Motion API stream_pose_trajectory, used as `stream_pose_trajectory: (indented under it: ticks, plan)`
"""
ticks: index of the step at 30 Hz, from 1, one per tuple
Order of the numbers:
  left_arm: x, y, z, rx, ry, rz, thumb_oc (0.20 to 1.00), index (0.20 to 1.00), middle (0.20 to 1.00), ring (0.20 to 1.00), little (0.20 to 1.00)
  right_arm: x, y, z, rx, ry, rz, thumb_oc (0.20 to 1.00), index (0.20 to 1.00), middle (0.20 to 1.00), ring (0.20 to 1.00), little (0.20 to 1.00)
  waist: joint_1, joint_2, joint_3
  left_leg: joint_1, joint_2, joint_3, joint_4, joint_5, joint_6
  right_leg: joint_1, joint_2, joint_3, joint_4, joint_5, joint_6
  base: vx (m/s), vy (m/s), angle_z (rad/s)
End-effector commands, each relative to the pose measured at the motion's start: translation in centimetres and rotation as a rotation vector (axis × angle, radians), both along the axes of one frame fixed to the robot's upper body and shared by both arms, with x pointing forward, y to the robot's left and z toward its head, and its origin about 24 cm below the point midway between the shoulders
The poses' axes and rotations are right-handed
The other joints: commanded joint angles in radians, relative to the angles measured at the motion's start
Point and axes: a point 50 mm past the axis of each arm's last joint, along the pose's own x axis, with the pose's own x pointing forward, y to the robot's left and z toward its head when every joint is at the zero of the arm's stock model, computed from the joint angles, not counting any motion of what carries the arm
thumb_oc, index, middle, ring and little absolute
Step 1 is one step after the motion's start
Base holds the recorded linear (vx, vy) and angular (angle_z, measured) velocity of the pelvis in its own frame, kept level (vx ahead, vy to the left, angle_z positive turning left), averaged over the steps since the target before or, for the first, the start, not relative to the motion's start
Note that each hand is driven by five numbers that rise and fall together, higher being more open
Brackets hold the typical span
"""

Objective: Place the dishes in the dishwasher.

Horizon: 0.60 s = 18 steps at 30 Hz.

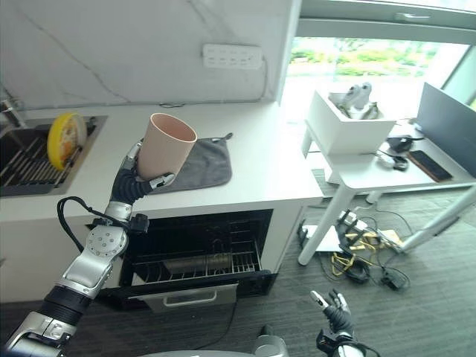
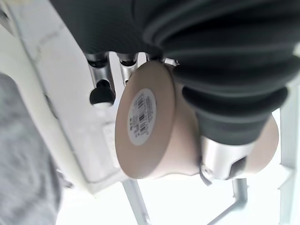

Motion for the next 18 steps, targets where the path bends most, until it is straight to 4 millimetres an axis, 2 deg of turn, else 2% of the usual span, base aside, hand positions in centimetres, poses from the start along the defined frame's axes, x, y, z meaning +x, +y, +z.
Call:
stream_pose_trajectory:
  ticks: [1, 3, 4, 5, 6, 7, 10, 11, 12, 14, 18]
  plan:
    - [0.3, 0.5, 3.4, -0.13, -0.201, 0.015, 0.2, 0.2, 0.2, 0.2, 0.2, 3.9, -1.8, 6.4, -0.261, -0.343, 0.087, 1.0, 1.0, 1.0, 1.0, 1.0, -0.021, 0.033, 0.03, -0.034, 0.028, -0.045, 0.09, -0.12, 0.07, -0.018, -0.089, -0.028, 0.115, -0.068, 0.104, -0.02, -0.004, -0.5]
    - [0.4, 0.5, 3.4, -0.171, -0.214, 0.032, 0.2, 0.2, 0.2, 0.2, 0.2, 4.5, -1.9, 8.8, -0.36, -0.439, 0.131, 1.0, 1.0, 1.0, 1.0, 1.0, -0.035, 0.032, 0.027, -0.033, 0.024, -0.038, 0.096, -0.127, 0.075, -0.024, -0.089, -0.018, 0.119, -0.069, 0.105, -0.01, 0.008, -0.43]
    - [0.3, 0.6, 3.4, -0.219, -0.236, 0.058, 0.2, 0.2, 0.2, 0.2, 0.2, 4.8, -1.7, 11.0, -0.431, -0.539, 0.157, 1.0, 1.0, 1.0, 1.0, 1.0, -0.047, 0.031, 0.025, -0.031, 0.018, -0.034, 0.099, -0.133, 0.079, -0.028, -0.088, -0.009, 0.123, -0.07, 0.105, 0.01, 0.035, -0.35]
    - [-0.1, 0.1, 3.3, -0.293, -0.31, 0.106, 0.2, 0.2, 0.2, 0.2, 0.2, 5.2, -1.0, 15.1, -0.517, -0.743, 0.192, 1.0, 1.0, 1.0, 1.0, 1.0, -0.066, 0.031, 0.02, -0.025, 0.007, -0.027, 0.104, -0.145, 0.086, -0.033, -0.085, 0.008, 0.126, -0.072, 0.107, 0.08, 0.059, -0.68]
    - [-0.2, -0.2, 3.3, -0.294, -0.325, 0.112, 0.2, 0.2, 0.2, 0.2, 0.2, 5.2, -0.8, 15.9, -0.523, -0.786, 0.2, 1.0, 1.0, 1.0, 1.0, 1.0, -0.067, 0.035, 0.017, -0.016, 0.004, -0.042, 0.102, -0.166, 0.082, -0.027, -0.082, 0.016, 0.128, -0.089, 0.108, 0.09, 0.089, -0.66]
    - [-0.4, -1.3, 3.2, -0.318, -0.366, 0.154, 0.2, 0.2, 0.2, 0.2, 0.2, 5.6, 0.8, 19.2, -0.521, -0.985, 0.267, 1.0, 1.0, 1.0, 1.0, 1.0, -0.076, 0.039, 0.012, -0.01, -0.003, -0.036, 0.103, -0.178, 0.088, -0.027, -0.081, 0.024, 0.133, -0.098, 0.108, 0.09, 0.08, -0.76]
    - [-0.5, -1.7, 3.1, -0.331, -0.392, 0.202, 0.2, 0.2, 0.2, 0.2, 0.2, 6.0, 2.2, 20.9, -0.406, -1.094, 0.359, 1.0, 1.0, 1.0, 1.0, 1.0, -0.072, 0.041, 0.004, -0.005, -0.012, -0.036, 0.098, -0.182, 0.09, -0.025, -0.078, 0.028, 0.132, -0.104, 0.108, 0.01, 0.022, -0.29]
    - [-0.6, -2.2, 3.1, -0.318, -0.406, 0.204, 0.2, 0.2, 0.2, 0.2, 0.2, 6.4, 3.1, 21.6, -0.338, -1.142, 0.398, 1.0, 1.0, 1.0, 1.0, 1.0, -0.067, 0.037, 0.002, -0.012, -0.013, -0.022, 0.098, -0.161, 0.092, -0.027, -0.077, 0.021, 0.128, -0.09, 0.101, -0.04, -0.021, 0.02]
    - [-0.6, -2.4, 3.1, -0.316, -0.407, 0.203, 0.2, 0.2, 0.2, 0.2, 0.2, 6.4, 3.2, 21.7, -0.32, -1.157, 0.407, 1.0, 1.0, 1.0, 1.0, 1.0, -0.066, 0.037, 0.001, -0.012, -0.013, -0.023, 0.098, -0.161, 0.092, -0.026, -0.077, 0.021, 0.127, -0.091, 0.101, -0.05, -0.024, 0.11]
    - [-0.5, -3.2, 3.0, -0.299, -0.407, 0.207, 0.2, 0.2, 0.2, 0.2, 0.2, 7.3, 4.9, 22.4, -0.248, -1.196, 0.463, 1.0, 1.0, 1.0, 1.0, 1.0, -0.049, 0.041, -0.003, -0.012, -0.016, -0.03, 0.097, -0.16, 0.09, -0.016, -0.073, 0.014, 0.124, -0.098, 0.097, 0.02, 0.006, 0.08]
    - [-0.5, -4.6, 2.8, -0.268, -0.401, 0.189, 0.2, 0.2, 0.2, 0.2, 0.2, 8.8, 7.6, 22.4, -0.138, -1.182, 0.546, 1.0, 1.0, 1.0, 1.0, 1.0, -0.012, 0.048, -0.013, -0.01, -0.024, -0.052, 0.088, -0.154, 0.084, 0.01, -0.063, 0.0, 0.105, -0.106, 0.088, 0.02, -0.012, 0.17]
